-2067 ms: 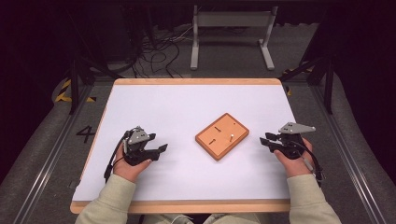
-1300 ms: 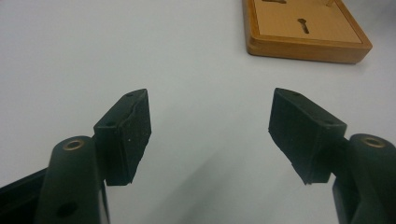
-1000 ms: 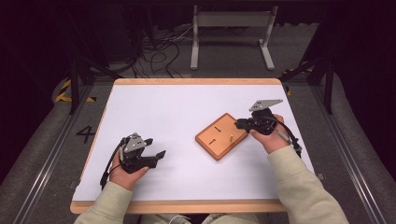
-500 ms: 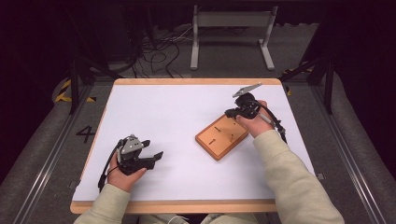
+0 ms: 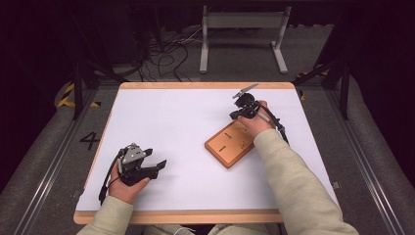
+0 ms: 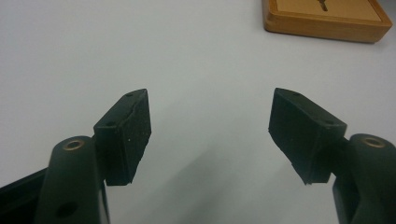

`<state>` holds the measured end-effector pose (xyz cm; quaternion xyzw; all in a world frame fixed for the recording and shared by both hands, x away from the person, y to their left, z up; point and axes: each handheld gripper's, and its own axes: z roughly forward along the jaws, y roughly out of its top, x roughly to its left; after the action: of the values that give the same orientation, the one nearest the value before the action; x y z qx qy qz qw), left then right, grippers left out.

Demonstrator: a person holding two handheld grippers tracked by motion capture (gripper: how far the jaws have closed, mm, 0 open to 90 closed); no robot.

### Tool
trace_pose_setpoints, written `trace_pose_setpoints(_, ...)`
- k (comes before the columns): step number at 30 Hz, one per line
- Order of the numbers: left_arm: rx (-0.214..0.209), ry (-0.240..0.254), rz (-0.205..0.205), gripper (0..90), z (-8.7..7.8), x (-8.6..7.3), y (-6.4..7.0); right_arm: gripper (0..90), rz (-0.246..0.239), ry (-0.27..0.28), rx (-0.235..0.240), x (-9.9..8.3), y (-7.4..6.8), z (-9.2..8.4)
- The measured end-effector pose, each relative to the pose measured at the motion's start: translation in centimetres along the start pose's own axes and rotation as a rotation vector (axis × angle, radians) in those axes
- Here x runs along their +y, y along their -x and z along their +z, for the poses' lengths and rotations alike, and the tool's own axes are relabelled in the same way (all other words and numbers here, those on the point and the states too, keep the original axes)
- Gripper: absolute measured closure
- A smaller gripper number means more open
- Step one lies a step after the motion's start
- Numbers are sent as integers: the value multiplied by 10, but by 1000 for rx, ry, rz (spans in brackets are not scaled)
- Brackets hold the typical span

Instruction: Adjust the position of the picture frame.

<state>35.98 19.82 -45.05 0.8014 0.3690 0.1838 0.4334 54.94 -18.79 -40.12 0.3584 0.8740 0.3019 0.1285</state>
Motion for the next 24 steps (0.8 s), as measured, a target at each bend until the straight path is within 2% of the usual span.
trace_pose_setpoints(1, 5, 0, -5, 301, -3, -2, 0, 835, 19, 15, 10, -1, 1, 10)
trace_pose_setpoints(3, 10, 3, -13, 301, -4, -3, -1, 849, 16, 5, 6, -1, 1, 13)
trace_pose_setpoints(4, 14, 0, -16, 301, -6, -4, -2, 884, 6, -12, -6, -2, 1, 18)
trace_pose_setpoints(10, 23, 0, -21, 301, -9, -8, -3, 900, 7, -51, -10, -4, 6, 28)
trace_pose_setpoints(18, 21, -5, -24, 300, -8, -7, -3, 900, -33, -46, -21, -5, 5, 27)
trace_pose_setpoints(22, 14, -8, -22, 300, -5, -6, -2, 900, -31, -37, -2, -6, 5, 19)
trace_pose_setpoints(24, 10, -10, -15, 300, -3, -5, -2, 900, -48, -42, 0, -5, 4, 18)
